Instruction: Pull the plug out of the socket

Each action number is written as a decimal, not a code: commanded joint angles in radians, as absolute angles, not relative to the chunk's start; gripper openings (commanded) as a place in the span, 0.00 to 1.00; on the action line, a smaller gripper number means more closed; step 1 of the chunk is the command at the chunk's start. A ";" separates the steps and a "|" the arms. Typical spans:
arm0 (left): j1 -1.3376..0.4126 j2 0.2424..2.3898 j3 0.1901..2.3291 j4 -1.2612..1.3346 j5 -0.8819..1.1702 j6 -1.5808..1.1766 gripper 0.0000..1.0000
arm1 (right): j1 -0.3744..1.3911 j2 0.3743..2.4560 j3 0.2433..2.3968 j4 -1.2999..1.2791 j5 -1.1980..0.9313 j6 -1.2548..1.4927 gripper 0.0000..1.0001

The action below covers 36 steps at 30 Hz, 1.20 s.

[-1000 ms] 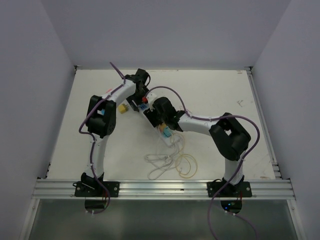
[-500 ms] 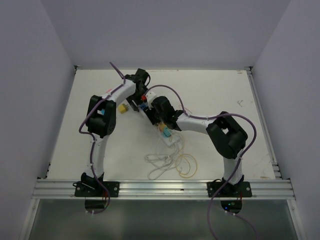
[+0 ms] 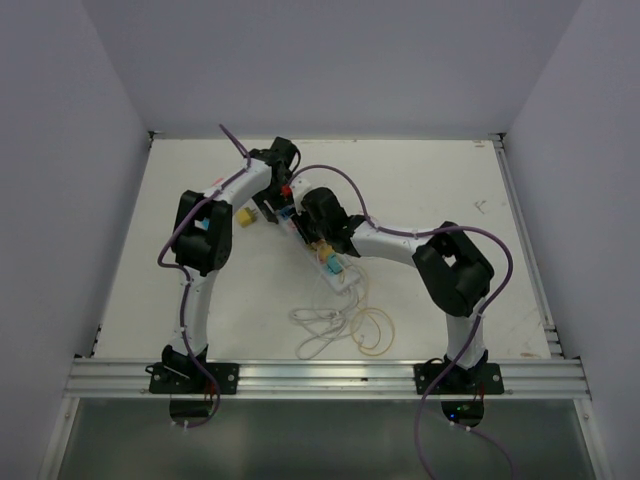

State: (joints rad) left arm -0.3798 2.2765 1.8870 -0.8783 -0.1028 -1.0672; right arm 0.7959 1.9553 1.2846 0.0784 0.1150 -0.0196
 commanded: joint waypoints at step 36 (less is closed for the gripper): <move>-0.402 2.365 1.838 -0.956 -0.126 -1.115 0.00 | 0.796 1.786 1.324 0.198 0.094 0.049 0.00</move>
State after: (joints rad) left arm -0.3897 2.2780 1.8809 -0.8917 -0.1074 -1.0855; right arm 0.7910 1.9327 1.2892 0.0395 0.1112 0.0273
